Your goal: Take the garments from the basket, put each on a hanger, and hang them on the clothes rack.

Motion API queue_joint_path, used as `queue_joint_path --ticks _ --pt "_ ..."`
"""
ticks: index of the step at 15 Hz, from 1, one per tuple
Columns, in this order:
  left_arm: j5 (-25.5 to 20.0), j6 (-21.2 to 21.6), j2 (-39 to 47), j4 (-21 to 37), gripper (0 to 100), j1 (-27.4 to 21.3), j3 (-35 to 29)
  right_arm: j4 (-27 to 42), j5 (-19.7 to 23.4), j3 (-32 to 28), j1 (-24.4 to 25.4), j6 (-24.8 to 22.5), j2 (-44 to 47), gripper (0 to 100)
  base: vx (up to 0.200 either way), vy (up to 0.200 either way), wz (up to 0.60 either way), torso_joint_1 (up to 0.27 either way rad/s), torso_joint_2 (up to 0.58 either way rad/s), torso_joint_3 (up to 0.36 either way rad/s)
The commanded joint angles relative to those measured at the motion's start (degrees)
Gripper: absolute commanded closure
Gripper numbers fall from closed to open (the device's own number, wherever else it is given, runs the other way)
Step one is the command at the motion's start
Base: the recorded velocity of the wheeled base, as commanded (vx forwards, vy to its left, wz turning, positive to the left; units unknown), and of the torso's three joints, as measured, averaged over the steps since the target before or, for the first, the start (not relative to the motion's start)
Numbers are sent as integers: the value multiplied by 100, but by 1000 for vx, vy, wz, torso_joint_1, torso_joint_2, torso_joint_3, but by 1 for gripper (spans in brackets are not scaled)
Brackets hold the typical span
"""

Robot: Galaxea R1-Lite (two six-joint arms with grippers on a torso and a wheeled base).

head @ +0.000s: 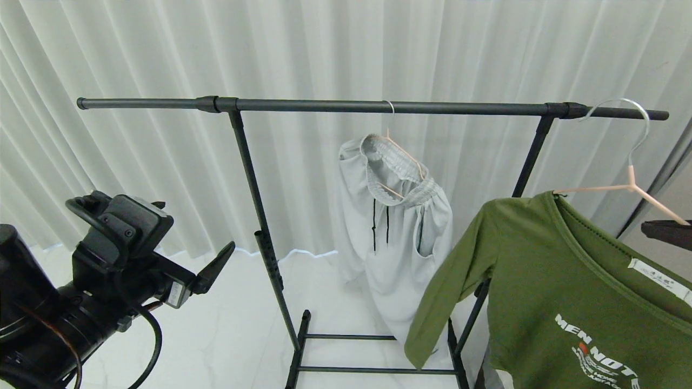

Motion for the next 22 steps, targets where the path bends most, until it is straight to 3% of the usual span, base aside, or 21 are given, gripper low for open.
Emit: queue_joint_path --ticks 1,6,15,22 --pt "8 -6 -6 -11 0 95 -48 -23 2 51 -185 -2 -31 100 0 0 0 0 0 0" --pt "8 3 -15 -11 0 139 -74 -23 19 86 -185 -63 -31 100 0 0 0 0 0 0" --pt "-1 -6 143 -11 0 -1 -109 -50 19 139 -185 -195 -40 100 0 -200 0 3 3 2" --pt "8 12 143 -11 0 -28 -171 -524 353 104 -141 -204 259 100 29 0 0 -1 0 0"
